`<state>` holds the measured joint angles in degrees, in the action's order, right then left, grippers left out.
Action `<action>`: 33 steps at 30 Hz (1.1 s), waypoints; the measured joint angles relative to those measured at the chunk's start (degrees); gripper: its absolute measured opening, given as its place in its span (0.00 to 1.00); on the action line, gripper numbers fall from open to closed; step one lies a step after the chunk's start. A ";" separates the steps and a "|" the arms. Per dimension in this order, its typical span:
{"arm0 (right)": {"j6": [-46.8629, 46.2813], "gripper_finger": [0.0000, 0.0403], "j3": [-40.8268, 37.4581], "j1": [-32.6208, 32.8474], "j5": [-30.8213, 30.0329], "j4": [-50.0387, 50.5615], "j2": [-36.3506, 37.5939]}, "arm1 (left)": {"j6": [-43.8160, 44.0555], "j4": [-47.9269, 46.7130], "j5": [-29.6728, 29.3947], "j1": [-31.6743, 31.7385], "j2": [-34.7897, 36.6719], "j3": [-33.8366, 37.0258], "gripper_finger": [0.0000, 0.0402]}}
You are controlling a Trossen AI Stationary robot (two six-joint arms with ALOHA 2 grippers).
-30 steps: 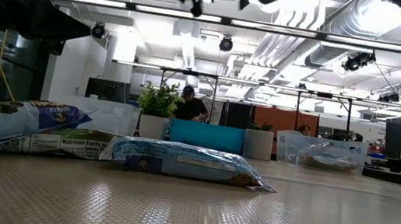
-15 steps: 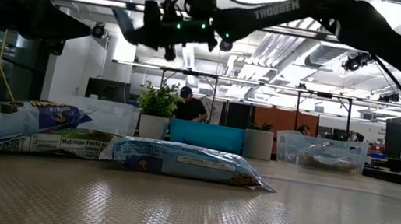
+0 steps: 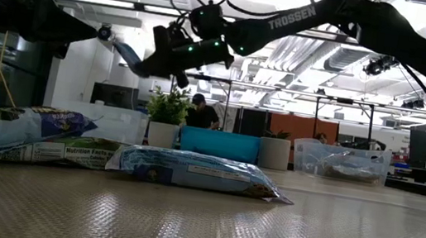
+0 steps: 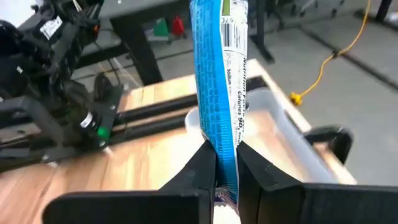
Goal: Pick and place Granola Bars by type
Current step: Put the blue granola bar into the left transparent bin
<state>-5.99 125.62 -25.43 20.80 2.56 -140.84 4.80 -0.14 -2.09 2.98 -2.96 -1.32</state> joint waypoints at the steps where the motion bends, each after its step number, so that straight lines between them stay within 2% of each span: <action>1: -0.33 0.06 0.00 0.13 -0.04 0.70 0.00 | 0.00 0.00 -0.02 0.00 -0.02 0.00 0.00; 4: -0.57 0.06 0.00 0.46 -0.64 2.15 0.01 | -0.01 0.00 -0.01 0.00 -0.02 0.01 0.00; 10: -7.81 0.06 0.00 0.74 -0.73 2.34 0.00 | 0.00 0.00 -0.02 -0.02 0.00 0.00 0.00; 20: -26.95 0.06 0.00 1.55 -7.08 2.70 0.00 | 0.00 0.00 -0.01 -0.01 -0.01 0.01 0.00; 25: -34.33 0.06 0.00 3.09 -4.89 2.75 0.00 | -0.02 0.00 -0.02 0.00 0.00 0.00 0.00; 29: -36.03 0.06 0.00 4.51 -2.82 2.65 0.00 | 0.00 0.00 -0.02 -0.02 -0.02 0.00 0.00; 33: -38.30 0.06 0.00 5.89 -3.64 2.54 0.00 | 0.00 0.00 -0.02 -0.02 -0.02 0.00 0.00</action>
<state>-44.29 125.62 -19.54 17.16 5.10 -140.84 4.80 -0.14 -2.11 2.96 -2.98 -1.32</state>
